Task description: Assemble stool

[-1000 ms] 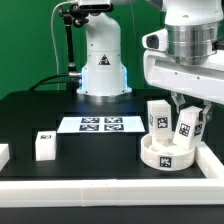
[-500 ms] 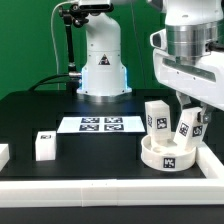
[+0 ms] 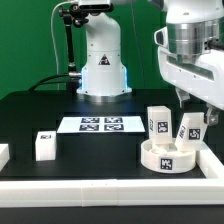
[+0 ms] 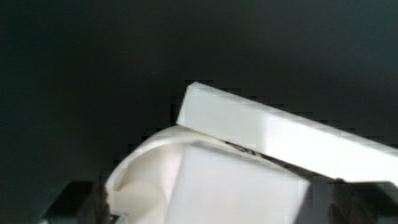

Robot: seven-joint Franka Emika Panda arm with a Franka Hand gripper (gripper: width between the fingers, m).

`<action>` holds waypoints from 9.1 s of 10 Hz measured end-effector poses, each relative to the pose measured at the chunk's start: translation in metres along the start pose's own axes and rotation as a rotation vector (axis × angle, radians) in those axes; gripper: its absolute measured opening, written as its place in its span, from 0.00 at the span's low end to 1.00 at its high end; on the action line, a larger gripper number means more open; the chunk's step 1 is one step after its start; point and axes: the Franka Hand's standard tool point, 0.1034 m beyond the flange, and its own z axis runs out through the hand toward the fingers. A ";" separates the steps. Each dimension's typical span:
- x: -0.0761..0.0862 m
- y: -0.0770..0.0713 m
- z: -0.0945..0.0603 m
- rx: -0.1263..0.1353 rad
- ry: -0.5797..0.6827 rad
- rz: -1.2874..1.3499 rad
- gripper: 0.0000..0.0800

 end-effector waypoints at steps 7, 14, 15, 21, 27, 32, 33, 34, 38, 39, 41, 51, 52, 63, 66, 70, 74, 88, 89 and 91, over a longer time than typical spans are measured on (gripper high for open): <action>-0.002 0.008 0.000 -0.077 0.034 -0.206 0.81; 0.037 0.010 -0.024 -0.108 0.038 -0.544 0.81; 0.037 0.010 -0.024 -0.108 0.038 -0.544 0.81; 0.127 0.034 -0.031 -0.122 0.032 -0.787 0.81; 0.154 0.042 -0.022 -0.141 0.031 -0.935 0.81; 0.242 0.062 -0.012 -0.169 0.036 -1.108 0.81; 0.239 0.063 -0.011 -0.172 0.029 -1.111 0.81; 0.238 0.065 -0.010 -0.182 0.007 -1.108 0.81; 0.252 0.081 -0.007 -0.299 -0.112 -1.158 0.81; 0.262 0.086 -0.006 -0.330 -0.133 -1.160 0.81; 0.268 0.096 -0.003 -0.390 -0.248 -1.156 0.81; 0.263 0.102 0.007 -0.432 -0.369 -1.234 0.81; 0.254 0.116 0.008 -0.481 -0.495 -1.214 0.81; 0.261 0.124 0.041 -0.525 -0.549 -1.194 0.81; 0.265 0.130 0.048 -0.522 -0.546 -1.190 0.81; 0.266 0.128 0.049 -0.519 -0.536 -1.192 0.50; 0.261 0.122 0.046 -0.521 -0.529 -1.196 0.42; 0.157 0.018 -0.042 -0.308 -0.098 -1.003 0.43; 0.150 0.007 -0.047 -0.238 -0.045 -0.996 0.43; 0.147 0.002 -0.052 -0.160 0.059 -1.007 0.43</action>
Offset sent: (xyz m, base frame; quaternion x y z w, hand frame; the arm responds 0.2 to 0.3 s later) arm 0.0000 0.0000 0.0000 0.0000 0.0000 0.0000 1.0000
